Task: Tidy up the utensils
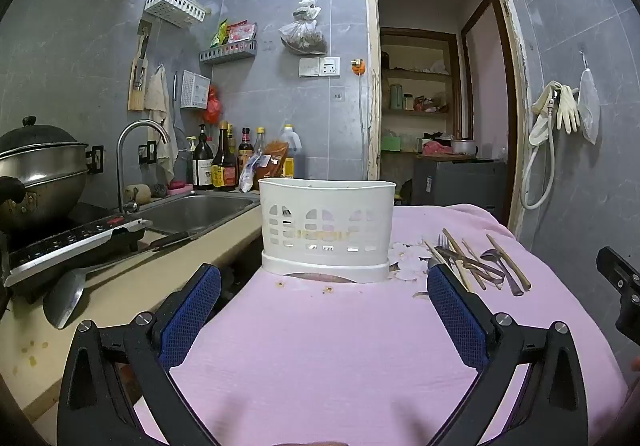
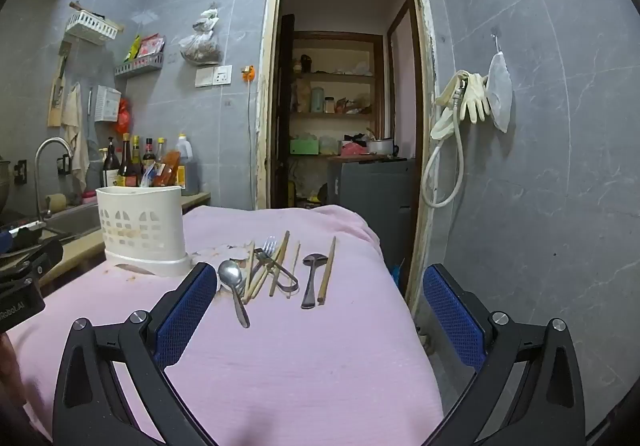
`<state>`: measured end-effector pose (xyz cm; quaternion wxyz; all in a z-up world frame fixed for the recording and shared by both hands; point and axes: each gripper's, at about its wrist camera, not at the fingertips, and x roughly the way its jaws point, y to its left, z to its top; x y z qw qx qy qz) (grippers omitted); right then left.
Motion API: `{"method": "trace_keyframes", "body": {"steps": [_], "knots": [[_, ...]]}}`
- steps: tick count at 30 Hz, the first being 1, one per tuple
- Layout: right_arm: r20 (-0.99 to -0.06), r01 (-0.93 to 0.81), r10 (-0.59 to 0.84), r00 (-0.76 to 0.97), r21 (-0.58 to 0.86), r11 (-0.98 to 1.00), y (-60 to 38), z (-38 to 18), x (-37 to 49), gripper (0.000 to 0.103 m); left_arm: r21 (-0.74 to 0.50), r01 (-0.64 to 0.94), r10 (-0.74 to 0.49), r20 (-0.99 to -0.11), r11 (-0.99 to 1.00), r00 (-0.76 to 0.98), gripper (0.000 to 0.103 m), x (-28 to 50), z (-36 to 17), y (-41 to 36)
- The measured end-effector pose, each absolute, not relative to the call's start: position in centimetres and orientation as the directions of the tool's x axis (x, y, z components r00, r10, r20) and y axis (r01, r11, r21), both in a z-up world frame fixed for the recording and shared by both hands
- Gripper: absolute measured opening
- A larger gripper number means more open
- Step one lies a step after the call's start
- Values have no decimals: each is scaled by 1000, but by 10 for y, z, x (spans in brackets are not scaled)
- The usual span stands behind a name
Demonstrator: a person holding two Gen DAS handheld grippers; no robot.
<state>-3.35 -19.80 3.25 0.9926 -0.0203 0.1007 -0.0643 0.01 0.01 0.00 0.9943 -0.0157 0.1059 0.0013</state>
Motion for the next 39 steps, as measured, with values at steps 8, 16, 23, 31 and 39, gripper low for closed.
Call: {"method": "trace_keyframes", "body": {"steps": [8,16,23,31,39], "knots": [[-206,124,-132,970,-52,991,-198,33,-34,103,-21,-8,4,-213,1000,977,101,2,0,-2],[-205,123,-131,970,-54,991,-197,34,-34,103,-25,-7,2,-214,1000,977,101,0,-2,-3],[-211,120,-128,969,-51,991,-199,35,-33,103,-35,-10,2,-223,999,975,101,2,-6,2],[-214,120,-127,968,-49,992,-194,33,-32,103,-33,-9,1,-225,999,974,101,2,-6,4],[-216,119,-127,968,-47,992,-194,33,-32,103,-27,-6,-1,-231,1000,973,101,2,-6,3]]}}
